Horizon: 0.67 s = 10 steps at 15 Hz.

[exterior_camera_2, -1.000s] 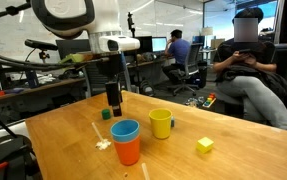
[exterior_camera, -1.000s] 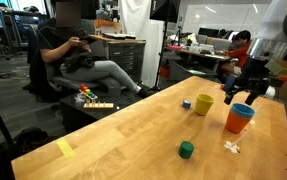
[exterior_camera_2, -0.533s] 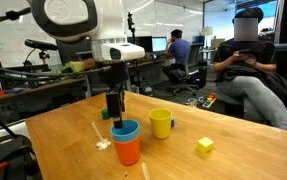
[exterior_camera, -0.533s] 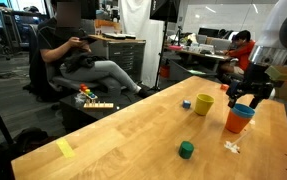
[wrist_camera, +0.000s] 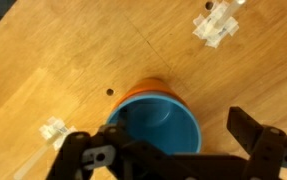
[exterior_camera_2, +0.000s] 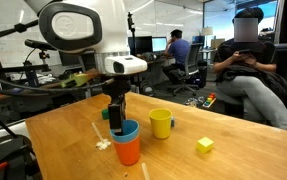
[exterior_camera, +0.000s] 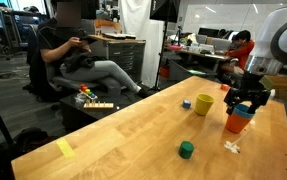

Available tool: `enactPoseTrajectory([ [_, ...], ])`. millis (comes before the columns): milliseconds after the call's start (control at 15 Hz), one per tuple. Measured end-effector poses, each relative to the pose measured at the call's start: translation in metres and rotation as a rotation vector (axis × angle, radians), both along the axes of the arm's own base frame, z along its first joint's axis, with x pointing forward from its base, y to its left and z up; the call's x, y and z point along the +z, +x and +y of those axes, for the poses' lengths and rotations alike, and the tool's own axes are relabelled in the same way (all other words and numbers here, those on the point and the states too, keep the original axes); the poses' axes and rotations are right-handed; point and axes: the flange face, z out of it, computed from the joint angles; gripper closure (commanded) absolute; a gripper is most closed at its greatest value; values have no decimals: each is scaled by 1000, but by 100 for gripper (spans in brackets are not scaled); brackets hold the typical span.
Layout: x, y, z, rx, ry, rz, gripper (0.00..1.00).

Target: Stack the three cups

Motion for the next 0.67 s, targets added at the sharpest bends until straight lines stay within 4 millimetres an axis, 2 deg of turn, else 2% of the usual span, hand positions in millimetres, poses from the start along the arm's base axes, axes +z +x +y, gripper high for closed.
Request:
enactPoseTrajectory([
  [67, -4, 0, 0, 0, 1, 7, 0],
  [133, -8, -1, 0, 0, 1, 14, 7],
  [200, -11, -1, 0, 0, 1, 20, 28],
  [333, -17, -1, 0, 1, 2, 29, 32],
  [667, -24, 1, -1, -2, 3, 40, 70],
])
